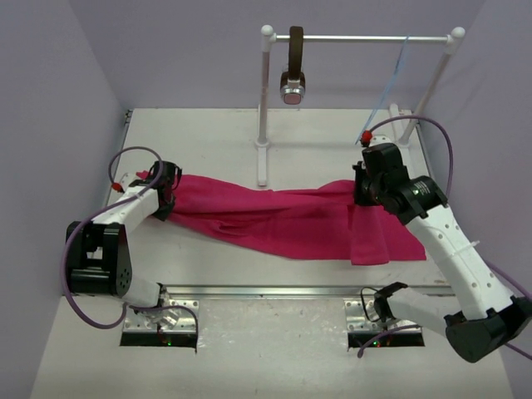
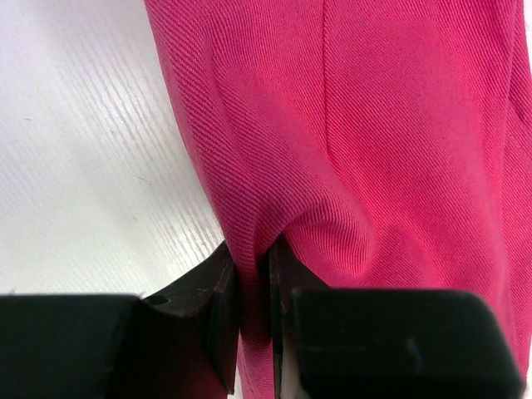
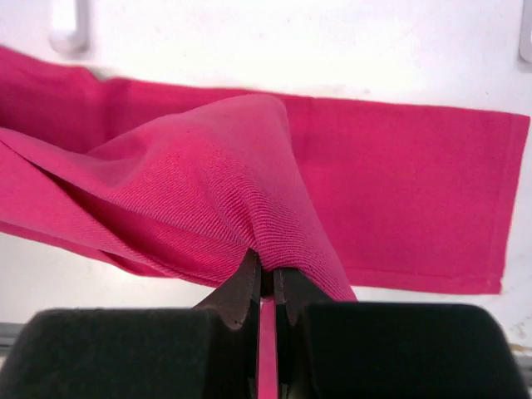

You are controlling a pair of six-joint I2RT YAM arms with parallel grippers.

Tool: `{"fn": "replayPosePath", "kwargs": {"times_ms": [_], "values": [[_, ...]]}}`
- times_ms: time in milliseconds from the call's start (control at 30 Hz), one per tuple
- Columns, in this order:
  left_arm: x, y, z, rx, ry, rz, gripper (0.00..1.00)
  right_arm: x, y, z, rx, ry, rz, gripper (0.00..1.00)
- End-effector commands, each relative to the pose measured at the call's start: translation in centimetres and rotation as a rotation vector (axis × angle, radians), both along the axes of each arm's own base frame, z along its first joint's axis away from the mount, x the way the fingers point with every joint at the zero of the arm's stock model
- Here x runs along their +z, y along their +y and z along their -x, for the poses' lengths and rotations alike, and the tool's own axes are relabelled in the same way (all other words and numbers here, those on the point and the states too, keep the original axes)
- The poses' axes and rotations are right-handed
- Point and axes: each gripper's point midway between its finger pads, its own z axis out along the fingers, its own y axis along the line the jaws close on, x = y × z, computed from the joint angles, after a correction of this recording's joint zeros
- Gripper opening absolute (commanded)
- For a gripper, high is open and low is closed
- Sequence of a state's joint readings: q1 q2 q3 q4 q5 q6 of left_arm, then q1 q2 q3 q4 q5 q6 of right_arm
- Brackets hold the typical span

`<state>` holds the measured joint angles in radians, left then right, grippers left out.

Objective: Place the trousers on the hanger
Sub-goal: Fold the trousers at the center of the board.

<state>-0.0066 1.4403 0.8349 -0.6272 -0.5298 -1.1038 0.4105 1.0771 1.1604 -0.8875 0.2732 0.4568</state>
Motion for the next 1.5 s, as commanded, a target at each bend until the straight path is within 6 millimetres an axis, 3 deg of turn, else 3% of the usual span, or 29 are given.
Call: {"fn": "replayPosePath", "kwargs": {"times_ms": [0, 100, 233, 267, 300, 333, 400, 467, 533, 567, 600, 667, 733, 800, 867, 900, 967, 1067, 1167, 1233, 1333, 1400, 1467], "values": [[0.7, 1.2, -0.7, 0.021, -0.038, -0.056, 0.0, -2.5, -4.2, 0.6, -0.039, 0.16, 0.285, 0.03], [0.6, 1.2, -0.2, 0.032, -0.039, -0.055, 0.0, -6.8, -4.5, 0.4, -0.024, 0.327, 0.361, 0.04], [1.0, 1.7, 0.6, 0.063, -0.042, -0.073, 0.0, -8.4, -5.0, -0.2, -0.069, 0.364, 0.356, 0.12], [1.1, 2.4, 0.9, 0.09, -0.042, -0.077, 0.0, -8.0, -5.2, -0.5, -0.083, 0.335, 0.344, 0.21], [1.4, 2.7, 0.9, 0.097, -0.049, -0.083, 0.0, -7.7, -5.7, -0.8, -0.111, 0.309, 0.344, 0.55], [1.5, 2.7, 0.9, 0.095, -0.053, -0.084, 0.0, -7.0, -6.6, -1.6, -0.159, 0.264, 0.33, 0.61], [1.5, 2.5, 0.6, 0.079, -0.058, -0.073, 0.0, -6.8, -7.7, -3.5, -0.179, 0.224, 0.253, 0.57], [1.4, 2.1, 0.4, 0.064, -0.069, -0.054, 0.0, -7.4, -9.2, -4.8, -0.22, 0.238, 0.206, 0.36], [1.3, 1.8, 0.1, 0.042, -0.09, -0.04, 0.0, -8.7, -9.3, -5.6, -0.221, 0.268, 0.209, 0.1], [1.3, 1.7, 0.0, 0.032, -0.1, -0.036, 0.0, -9.3, -9.2, -5.8, -0.22, 0.287, 0.204, 0.02], [1.4, 1.7, 0.0, 0.025, -0.107, -0.038, 0.0, -9.8, -8.8, -5.6, -0.214, 0.313, 0.186, 0.05], [1.6, 1.7, -0.1, 0.012, -0.114, -0.044, 0.01, -10.5, -7.7, -5.2, -0.206, 0.326, 0.149, 0.25], [2.1, 1.8, -0.2, 0.006, -0.119, -0.052, 0.11, -11.7, -6.5, -3.3, -0.186, 0.317, 0.128, 0.45], [2.5, 1.9, -0.2, 0.002, -0.123, -0.056, 0.15, -13.1, -5.7, -1.2, -0.178, 0.318, 0.109, 0.48], [3.1, 1.8, -0.3, -0.005, -0.145, -0.053, 0.16, -12.7, -4.9, -0.2, -0.148, 0.257, 0.103, 0.59], [3.2, 1.6, -0.4, -0.017, -0.153, -0.048, 0.17, -12.5, -4.6, 0.2, -0.135, 0.228, 0.09, 0.67], [3.5, 1.2, -0.6, -0.046, -0.181, -0.039, 0.21, -13.0, -4.4, 0.7, -0.121, 0.192, 0.074, 0.98], [3.8, 0.6, -0.8, -0.084, -0.212, -0.015, 0.42, -14.2, -4.6, 0.8, -0.136, 0.242, 0.092, 0.99], [4.3, 0.1, -0.7, -0.116, -0.243, -0.003, 0.79, -15.7, -4.2, 0.8, -0.151, 0.255, 0.068, 0.95], [4.7, -0.2, -0.6, -0.125, -0.261, 0.009, 0.99, -16.2, -1.3, 0.9, -0.067, 0.249, -0.066, 0.89], [5.6, -0.8, -0.2, -0.149, -0.31, 0.034, 1.0, -15.6, 4.5, 0.7, 0.168, 0.154, -0.197, 0.81], [6.5, -1.6, -0.6, -0.2, -0.363, 0.056, 1.0, -15.5, 6.2, 0.4, 0.269, 0.118, -0.155, 0.8], [8.0, -2.5, -0.9, -0.278, -0.413, 0.062, 1.0, -15.9, 6.6, -0.1, 0.334, 0.105, -0.102, 0.8]]}}
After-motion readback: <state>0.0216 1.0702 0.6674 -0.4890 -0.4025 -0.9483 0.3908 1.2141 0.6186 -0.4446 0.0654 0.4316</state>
